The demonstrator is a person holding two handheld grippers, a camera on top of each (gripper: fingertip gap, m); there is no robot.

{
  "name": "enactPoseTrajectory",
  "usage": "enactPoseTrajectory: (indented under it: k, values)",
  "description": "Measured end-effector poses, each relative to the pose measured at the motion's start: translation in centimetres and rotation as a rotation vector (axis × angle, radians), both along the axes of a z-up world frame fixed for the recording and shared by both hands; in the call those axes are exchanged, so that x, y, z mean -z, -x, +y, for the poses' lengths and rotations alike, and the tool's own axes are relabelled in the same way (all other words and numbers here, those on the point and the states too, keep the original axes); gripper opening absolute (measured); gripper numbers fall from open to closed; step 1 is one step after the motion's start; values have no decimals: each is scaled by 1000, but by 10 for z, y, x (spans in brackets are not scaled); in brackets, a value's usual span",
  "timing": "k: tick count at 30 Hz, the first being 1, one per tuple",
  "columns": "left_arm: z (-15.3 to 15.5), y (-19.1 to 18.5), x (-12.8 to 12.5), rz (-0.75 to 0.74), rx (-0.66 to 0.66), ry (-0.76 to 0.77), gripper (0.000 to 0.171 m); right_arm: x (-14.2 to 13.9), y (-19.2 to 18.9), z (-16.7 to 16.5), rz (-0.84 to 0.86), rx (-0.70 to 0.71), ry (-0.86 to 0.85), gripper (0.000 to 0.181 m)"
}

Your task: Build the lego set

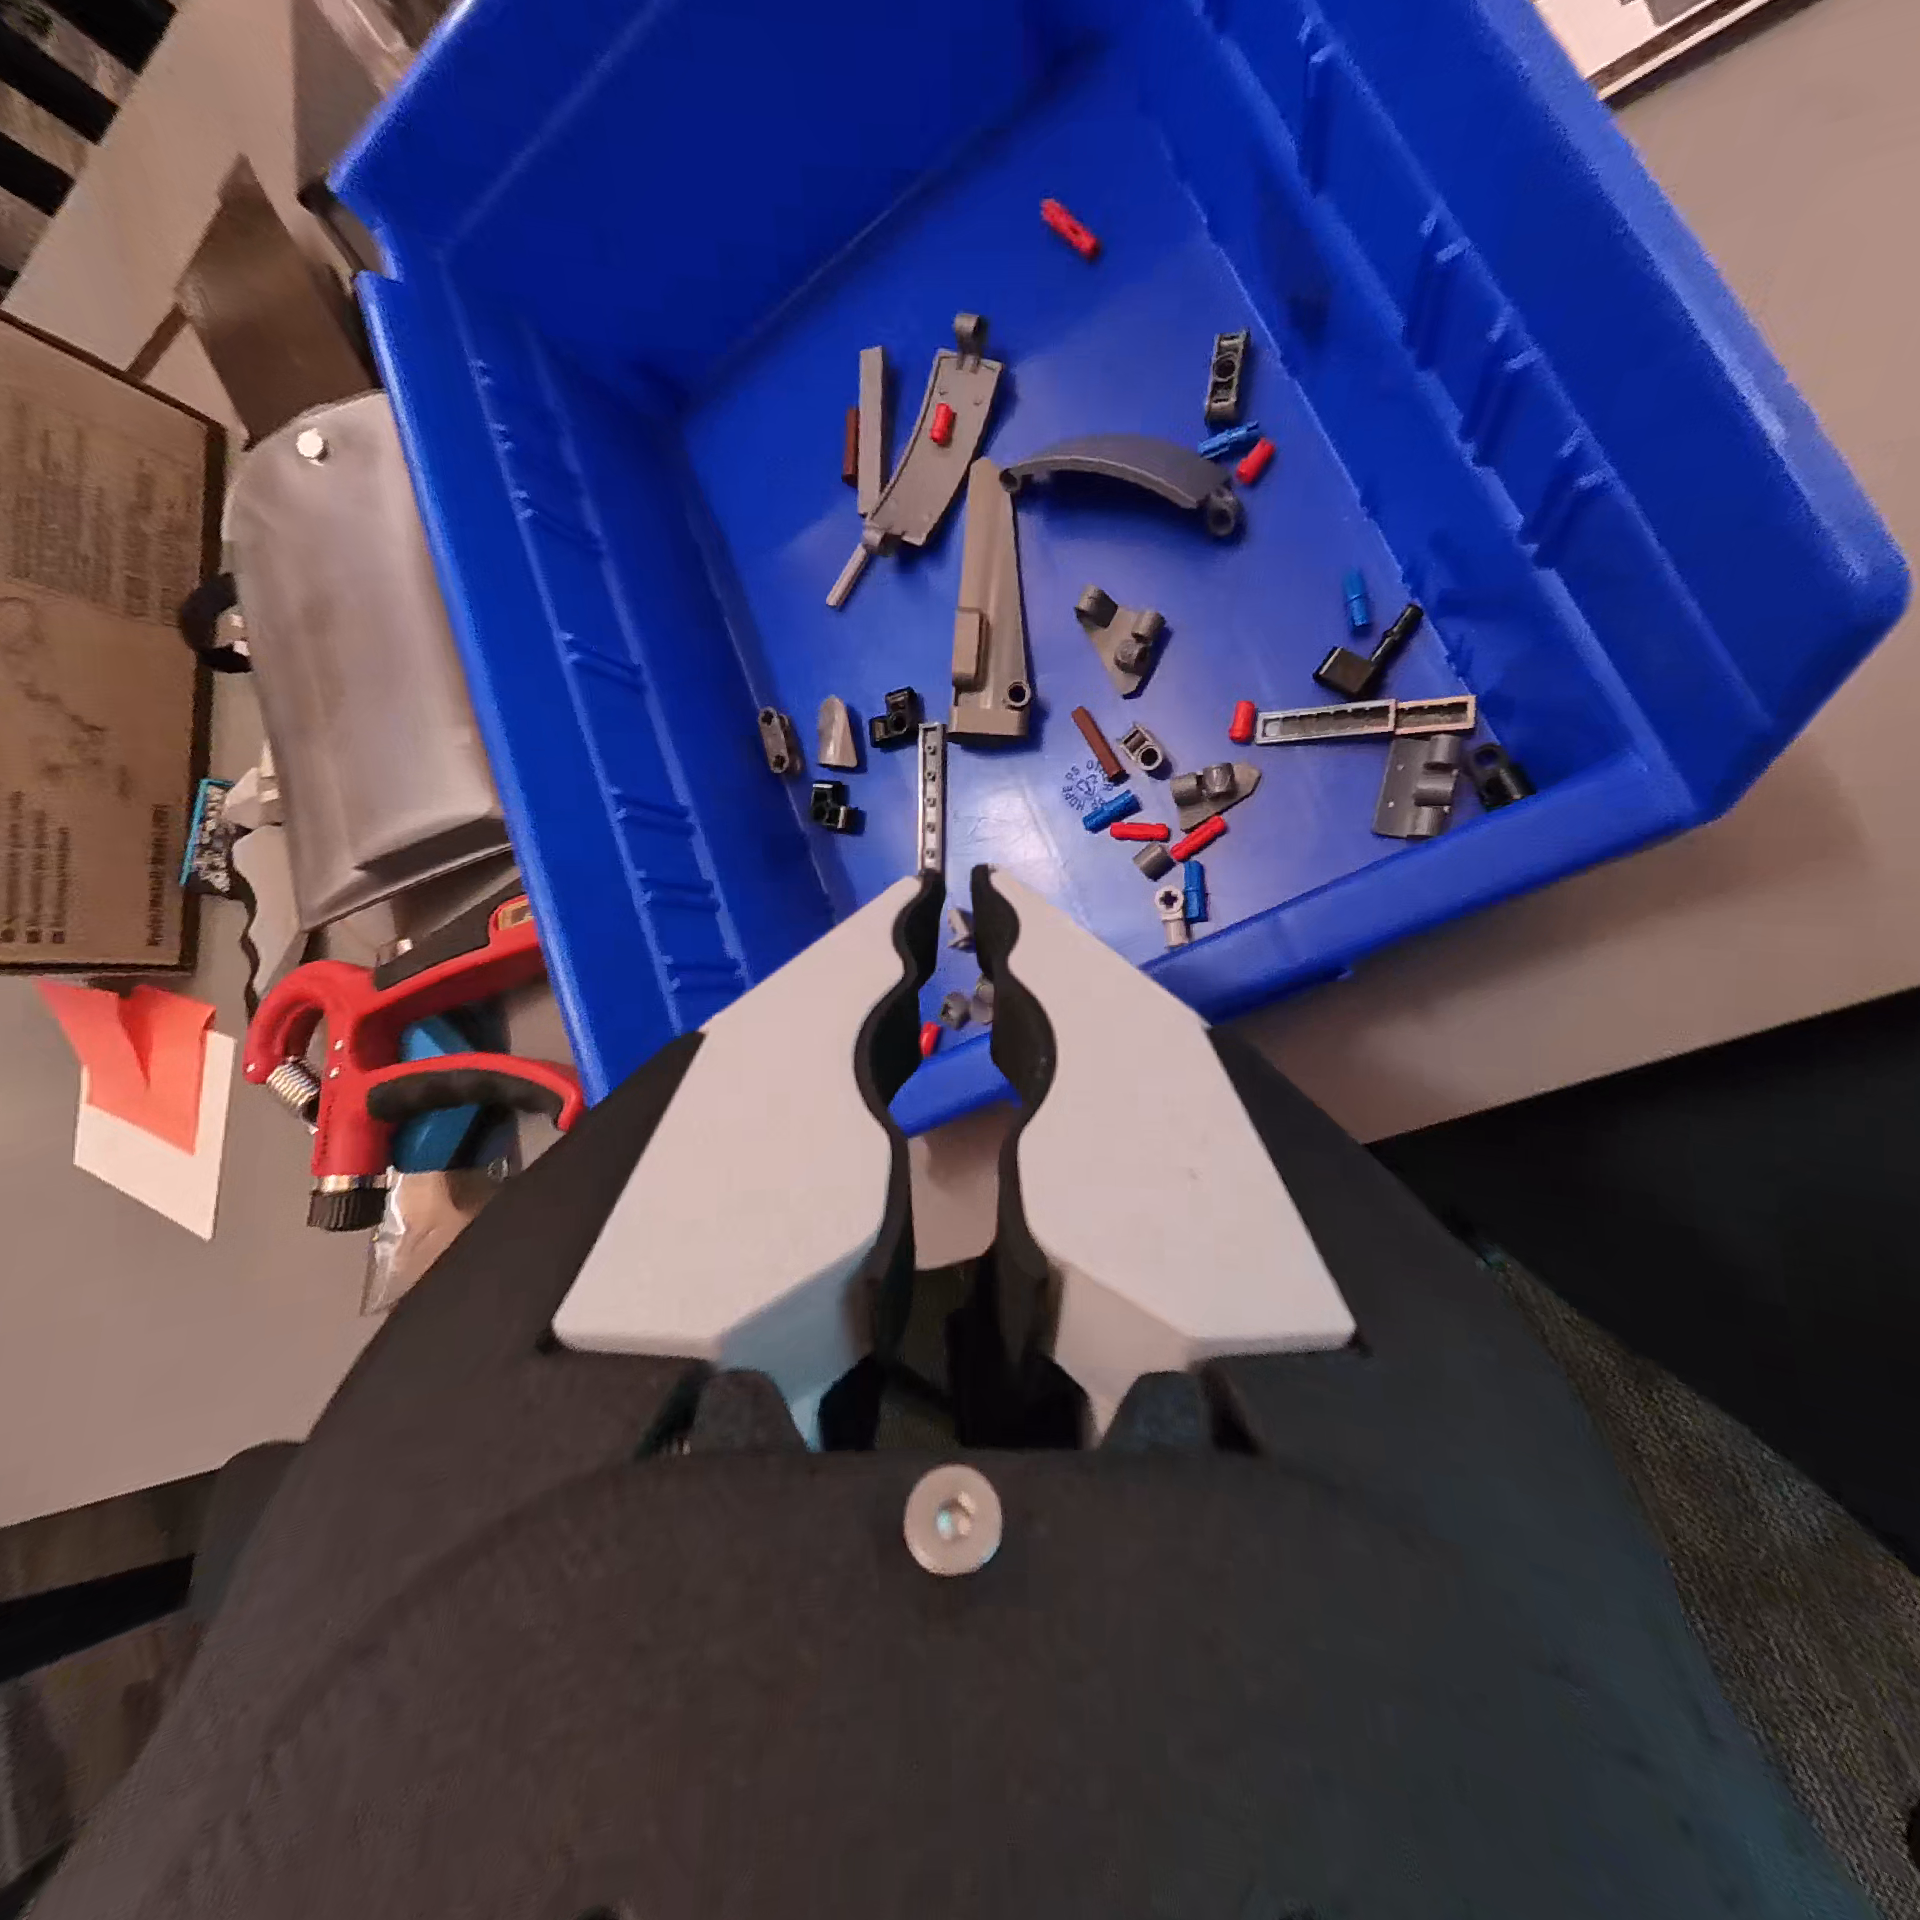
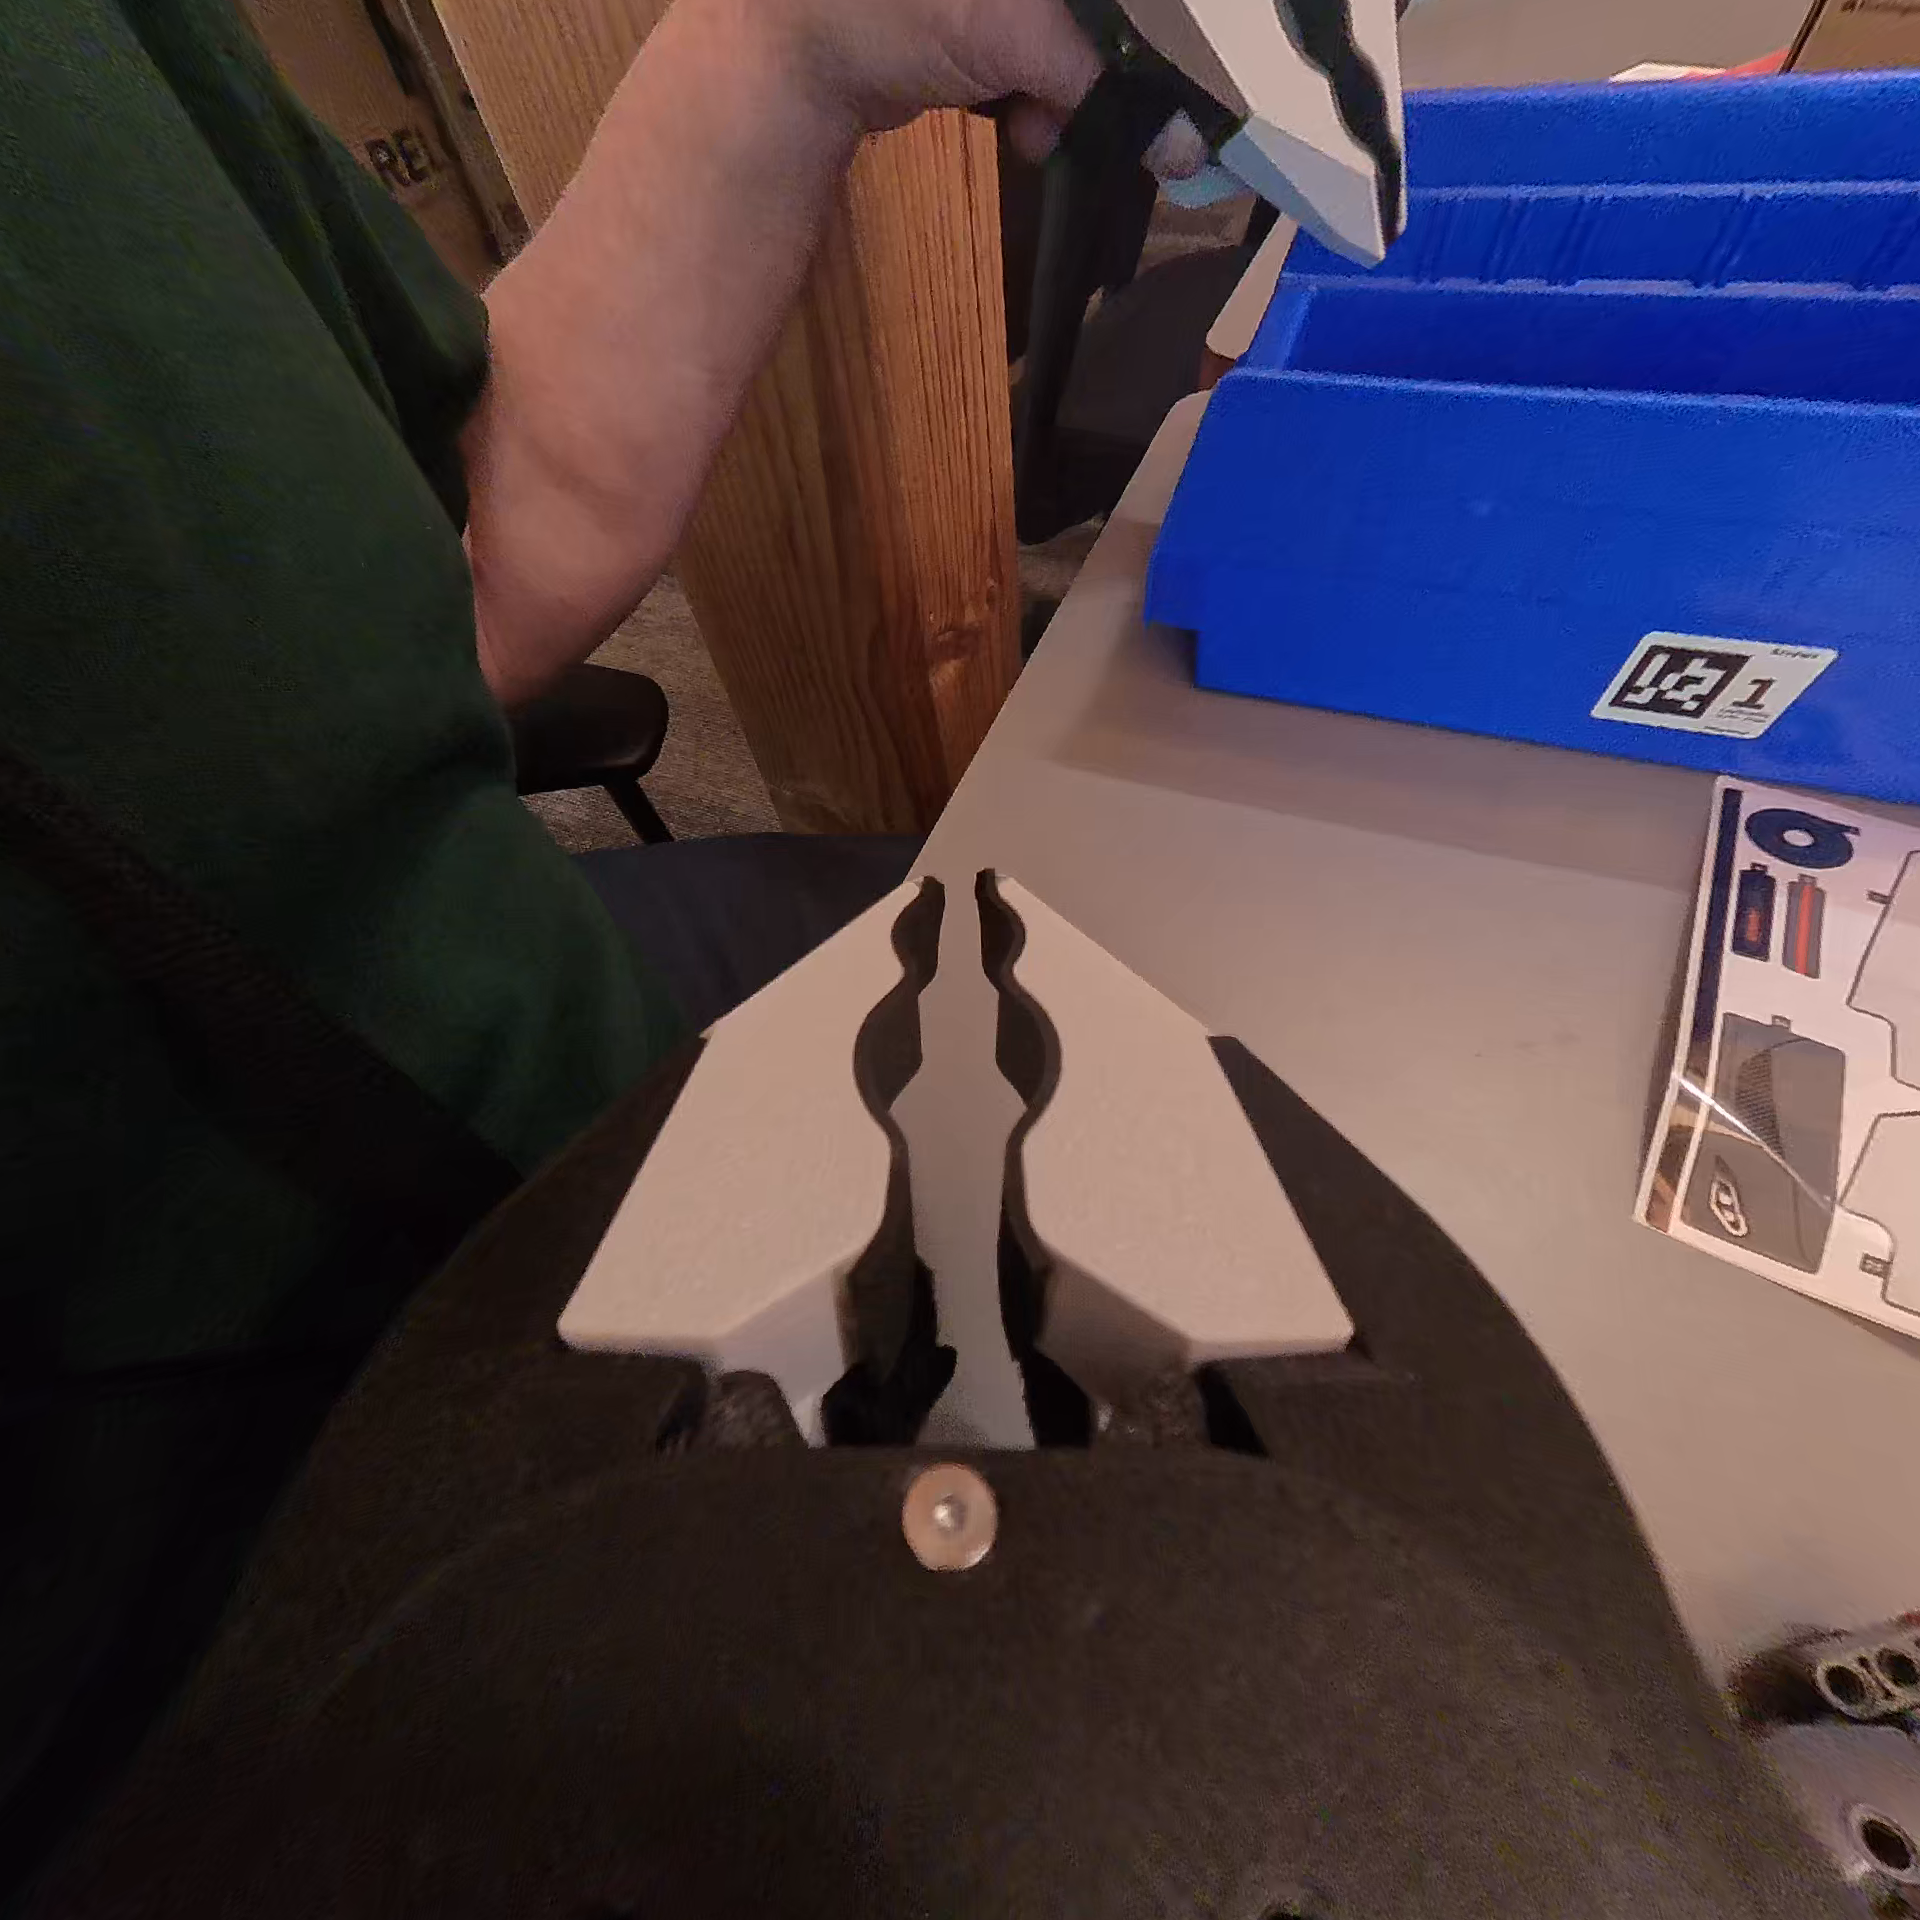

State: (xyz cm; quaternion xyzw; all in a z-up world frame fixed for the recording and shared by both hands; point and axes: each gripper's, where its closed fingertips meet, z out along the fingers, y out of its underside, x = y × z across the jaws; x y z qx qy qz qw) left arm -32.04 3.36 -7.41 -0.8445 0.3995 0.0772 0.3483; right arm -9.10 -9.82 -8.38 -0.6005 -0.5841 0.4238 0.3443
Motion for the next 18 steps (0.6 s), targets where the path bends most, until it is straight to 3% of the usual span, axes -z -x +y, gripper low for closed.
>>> enactPoseTrajectory:
  k: [6,18]
  values:
    - [8,-6,5,-88,6,-47,5,12,7,-5,-34,-19,41,6]
    - [-3,-35,38,-134,204,149,5,21,26,-7,-78,-16,85,5]
